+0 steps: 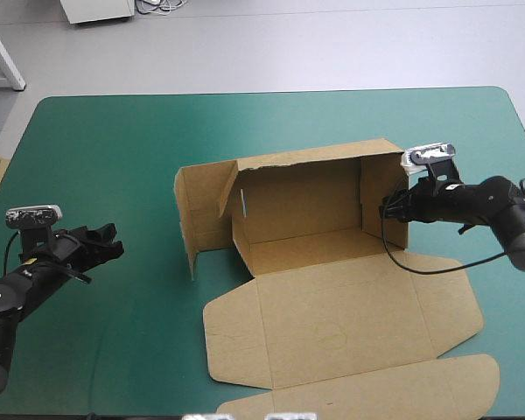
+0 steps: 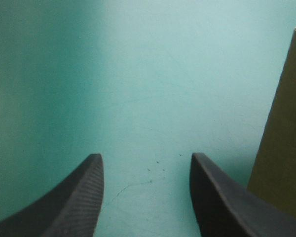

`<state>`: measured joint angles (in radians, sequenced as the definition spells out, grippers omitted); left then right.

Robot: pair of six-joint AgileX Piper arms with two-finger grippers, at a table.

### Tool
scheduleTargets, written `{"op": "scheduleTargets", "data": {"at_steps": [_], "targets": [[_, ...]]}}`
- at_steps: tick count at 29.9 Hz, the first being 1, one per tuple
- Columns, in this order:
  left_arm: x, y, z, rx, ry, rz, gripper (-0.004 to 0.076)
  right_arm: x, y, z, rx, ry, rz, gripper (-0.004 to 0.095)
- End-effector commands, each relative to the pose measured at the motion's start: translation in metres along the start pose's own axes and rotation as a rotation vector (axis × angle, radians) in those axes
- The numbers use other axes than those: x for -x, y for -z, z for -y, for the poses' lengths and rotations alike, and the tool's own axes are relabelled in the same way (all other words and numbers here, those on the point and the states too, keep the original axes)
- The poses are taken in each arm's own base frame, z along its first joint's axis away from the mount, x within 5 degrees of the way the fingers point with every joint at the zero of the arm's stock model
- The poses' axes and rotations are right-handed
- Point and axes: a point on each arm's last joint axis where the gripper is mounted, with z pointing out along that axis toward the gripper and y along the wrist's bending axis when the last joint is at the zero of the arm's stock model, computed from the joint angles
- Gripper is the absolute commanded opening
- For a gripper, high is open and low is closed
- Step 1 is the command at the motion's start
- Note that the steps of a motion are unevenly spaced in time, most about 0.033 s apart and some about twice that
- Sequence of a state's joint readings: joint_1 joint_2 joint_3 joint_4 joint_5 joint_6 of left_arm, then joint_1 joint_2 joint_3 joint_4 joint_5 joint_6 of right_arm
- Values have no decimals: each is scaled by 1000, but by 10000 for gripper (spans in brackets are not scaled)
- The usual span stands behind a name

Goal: Fold the box

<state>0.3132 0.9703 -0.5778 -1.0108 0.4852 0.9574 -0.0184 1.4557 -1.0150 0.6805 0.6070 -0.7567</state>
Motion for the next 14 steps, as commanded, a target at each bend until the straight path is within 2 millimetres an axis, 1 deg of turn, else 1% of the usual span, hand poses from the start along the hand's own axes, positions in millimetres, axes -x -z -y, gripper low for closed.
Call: {"op": "scheduleTargets", "data": {"at_steps": [1,6,9,14], "targets": [[10,1,1,-1,19,43,383,0,18,-5,-56,26,153,457],[11,-4,0,-5,24,28,383,-22,15,-7,-54,30,151,457],[17,-5,-1,-8,25,37,383,-33,11,-8,-49,9,155,453],[24,-4,1,-20,17,53,383,-55,2,-10,-25,-15,152,365]]}}
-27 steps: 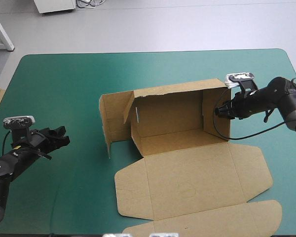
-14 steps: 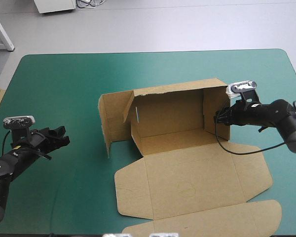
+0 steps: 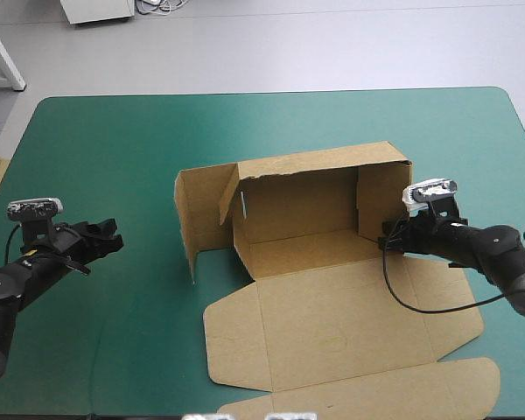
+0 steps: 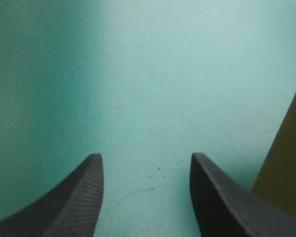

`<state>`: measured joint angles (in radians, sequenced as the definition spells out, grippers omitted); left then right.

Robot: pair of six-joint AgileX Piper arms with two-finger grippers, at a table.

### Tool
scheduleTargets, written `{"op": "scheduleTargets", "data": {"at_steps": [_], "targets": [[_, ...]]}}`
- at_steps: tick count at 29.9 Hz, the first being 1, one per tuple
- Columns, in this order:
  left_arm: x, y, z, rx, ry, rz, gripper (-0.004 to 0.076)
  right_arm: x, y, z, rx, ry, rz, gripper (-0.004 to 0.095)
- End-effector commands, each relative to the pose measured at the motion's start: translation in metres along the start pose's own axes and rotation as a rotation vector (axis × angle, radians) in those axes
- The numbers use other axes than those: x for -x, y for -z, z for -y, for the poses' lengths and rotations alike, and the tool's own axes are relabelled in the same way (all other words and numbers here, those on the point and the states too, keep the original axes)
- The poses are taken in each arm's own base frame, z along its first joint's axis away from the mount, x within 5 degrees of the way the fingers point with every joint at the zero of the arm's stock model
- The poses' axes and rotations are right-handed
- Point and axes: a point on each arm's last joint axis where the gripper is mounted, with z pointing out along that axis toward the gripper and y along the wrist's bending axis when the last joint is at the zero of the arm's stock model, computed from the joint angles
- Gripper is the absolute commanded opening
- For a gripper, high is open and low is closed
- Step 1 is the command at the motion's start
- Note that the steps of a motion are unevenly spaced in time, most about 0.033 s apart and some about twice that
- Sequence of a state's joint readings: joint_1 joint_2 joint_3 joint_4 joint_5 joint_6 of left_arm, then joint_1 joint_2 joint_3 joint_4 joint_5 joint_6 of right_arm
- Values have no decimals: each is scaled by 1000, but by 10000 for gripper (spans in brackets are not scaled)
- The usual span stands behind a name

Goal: Fold the box

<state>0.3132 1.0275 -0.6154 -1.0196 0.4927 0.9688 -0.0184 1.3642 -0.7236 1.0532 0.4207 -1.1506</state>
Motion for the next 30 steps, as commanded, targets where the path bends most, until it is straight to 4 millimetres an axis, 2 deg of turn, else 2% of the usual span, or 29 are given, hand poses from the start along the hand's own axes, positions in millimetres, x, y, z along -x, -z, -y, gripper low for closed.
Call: {"op": "scheduleTargets", "data": {"at_steps": [1,5,9,15,18,24,27,30], "targets": [[16,6,5,-14,13,70,383,1,7,-3,-16,-8,100,345],[16,6,5,-19,14,69,383,0,6,-3,-11,-3,116,237],[16,6,5,-22,14,69,383,0,6,-4,-7,37,116,-17],[17,6,5,-21,5,70,351,14,11,-7,39,-24,118,-10],[17,7,6,-28,-11,69,344,30,18,-8,42,-81,68,-10],[17,7,7,-33,-11,66,335,71,39,0,-56,-80,-61,-10],[17,7,8,-42,-12,60,332,81,34,1,-20,-86,-148,-10],[16,7,9,-55,-6,56,332,83,16,4,35,-113,-266,-10]]}}
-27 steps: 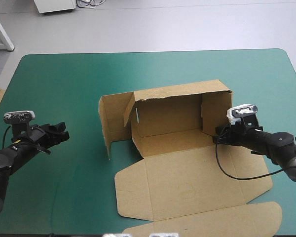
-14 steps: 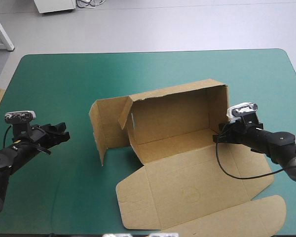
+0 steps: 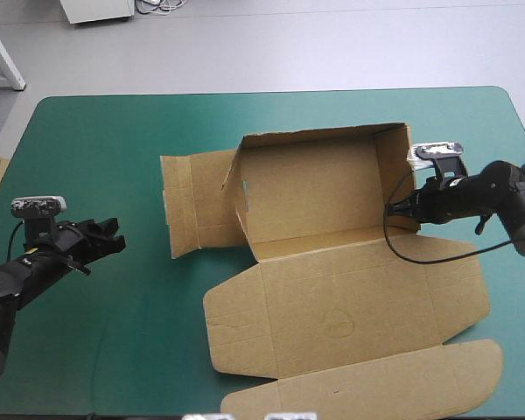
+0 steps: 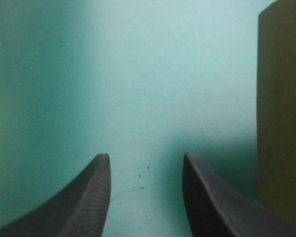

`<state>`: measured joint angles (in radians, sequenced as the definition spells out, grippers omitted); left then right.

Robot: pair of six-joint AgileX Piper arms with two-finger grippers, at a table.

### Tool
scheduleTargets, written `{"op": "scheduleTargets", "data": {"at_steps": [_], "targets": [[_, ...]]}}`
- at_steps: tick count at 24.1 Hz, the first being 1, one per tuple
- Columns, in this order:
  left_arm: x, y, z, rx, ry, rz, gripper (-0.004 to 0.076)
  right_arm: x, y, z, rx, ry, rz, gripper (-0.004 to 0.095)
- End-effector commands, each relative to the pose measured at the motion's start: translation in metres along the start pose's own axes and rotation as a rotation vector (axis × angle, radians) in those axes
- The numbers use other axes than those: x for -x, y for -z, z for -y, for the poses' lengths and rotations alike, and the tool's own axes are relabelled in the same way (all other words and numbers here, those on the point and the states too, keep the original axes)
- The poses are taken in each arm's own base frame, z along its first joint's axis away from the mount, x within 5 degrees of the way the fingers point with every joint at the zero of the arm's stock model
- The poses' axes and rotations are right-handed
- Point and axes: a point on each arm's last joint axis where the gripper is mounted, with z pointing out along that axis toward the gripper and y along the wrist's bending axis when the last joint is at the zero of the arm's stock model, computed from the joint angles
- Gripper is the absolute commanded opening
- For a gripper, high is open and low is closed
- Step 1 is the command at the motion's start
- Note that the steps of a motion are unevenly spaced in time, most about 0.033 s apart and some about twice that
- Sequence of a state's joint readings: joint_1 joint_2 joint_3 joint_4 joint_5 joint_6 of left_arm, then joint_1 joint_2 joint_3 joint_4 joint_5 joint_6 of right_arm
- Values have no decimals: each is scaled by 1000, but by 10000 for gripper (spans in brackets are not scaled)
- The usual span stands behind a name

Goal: Fold the box

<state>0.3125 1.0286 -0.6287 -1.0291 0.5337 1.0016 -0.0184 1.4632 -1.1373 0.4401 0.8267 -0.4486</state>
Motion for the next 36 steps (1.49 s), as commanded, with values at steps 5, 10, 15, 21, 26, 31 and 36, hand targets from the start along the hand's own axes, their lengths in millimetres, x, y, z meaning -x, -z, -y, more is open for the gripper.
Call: {"op": "scheduleTargets", "data": {"at_steps": [5,10,15,21,26,31,36], "targets": [[13,6,6,-27,23,58,332,18,-22,-2,68,-7,-105,-10],[13,6,6,-36,28,60,332,28,-22,-2,71,6,6,120],[13,6,6,-37,28,59,332,33,-22,-2,67,23,55,419],[13,6,6,-37,28,59,332,38,-22,-2,74,-10,110,736],[13,6,6,-37,26,59,332,50,-17,-4,93,-10,245,736],[13,6,7,-37,9,59,332,60,-15,-1,33,38,328,736],[13,6,7,-46,3,51,332,66,-34,-11,19,129,286,649]]}}
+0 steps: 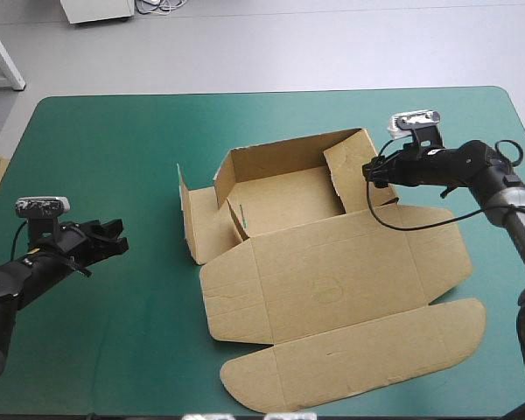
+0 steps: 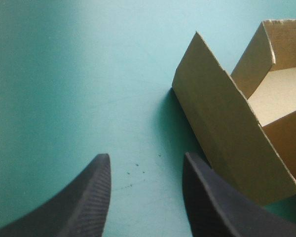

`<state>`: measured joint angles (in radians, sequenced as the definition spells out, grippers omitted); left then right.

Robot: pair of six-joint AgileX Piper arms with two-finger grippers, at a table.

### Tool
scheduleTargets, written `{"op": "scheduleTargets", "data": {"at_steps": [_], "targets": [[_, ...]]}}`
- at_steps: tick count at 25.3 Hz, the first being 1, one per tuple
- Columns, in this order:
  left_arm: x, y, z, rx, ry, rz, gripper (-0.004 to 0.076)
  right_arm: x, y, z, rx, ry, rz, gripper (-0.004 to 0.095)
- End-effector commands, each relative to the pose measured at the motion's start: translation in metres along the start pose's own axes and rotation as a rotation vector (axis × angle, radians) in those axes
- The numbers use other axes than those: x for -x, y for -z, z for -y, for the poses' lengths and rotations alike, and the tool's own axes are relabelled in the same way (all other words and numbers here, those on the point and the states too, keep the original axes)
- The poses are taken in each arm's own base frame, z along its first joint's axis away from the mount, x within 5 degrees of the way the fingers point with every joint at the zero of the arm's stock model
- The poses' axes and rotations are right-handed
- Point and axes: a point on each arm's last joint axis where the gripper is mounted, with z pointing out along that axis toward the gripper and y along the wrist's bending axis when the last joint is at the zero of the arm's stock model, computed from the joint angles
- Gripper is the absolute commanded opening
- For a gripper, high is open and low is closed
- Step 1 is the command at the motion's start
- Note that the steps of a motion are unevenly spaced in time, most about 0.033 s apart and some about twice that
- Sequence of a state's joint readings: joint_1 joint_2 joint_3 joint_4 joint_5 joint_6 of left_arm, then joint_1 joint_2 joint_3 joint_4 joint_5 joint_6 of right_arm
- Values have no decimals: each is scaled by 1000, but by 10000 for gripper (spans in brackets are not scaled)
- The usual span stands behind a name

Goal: Fold the box

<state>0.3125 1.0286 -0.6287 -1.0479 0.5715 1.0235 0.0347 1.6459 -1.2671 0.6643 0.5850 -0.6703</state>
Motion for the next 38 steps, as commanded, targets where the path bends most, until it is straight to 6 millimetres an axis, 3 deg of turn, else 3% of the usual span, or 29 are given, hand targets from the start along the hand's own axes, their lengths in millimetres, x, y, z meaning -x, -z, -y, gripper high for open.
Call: {"op": "scheduleTargets", "data": {"at_steps": [1,8,12,14,20,25,31,38], "targets": [[14,6,4,-11,8,62,332,16,-3,-10,-17,68,39,629],[13,6,5,-23,10,57,332,21,-27,-4,-49,68,-52,609],[13,6,5,-23,10,57,332,26,-36,-4,-30,61,-77,535],[13,6,5,-23,10,57,332,28,-39,-5,-18,64,-110,430],[13,6,6,-28,10,54,330,33,-40,-5,-23,102,-145,-13],[12,6,7,-38,10,48,330,31,-40,-4,-22,169,-166,-6],[12,6,7,-39,3,42,330,37,-40,4,-123,-66,-92,2],[13,6,5,-22,2,57,330,57,-24,1,-135,-74,-45,1]]}}
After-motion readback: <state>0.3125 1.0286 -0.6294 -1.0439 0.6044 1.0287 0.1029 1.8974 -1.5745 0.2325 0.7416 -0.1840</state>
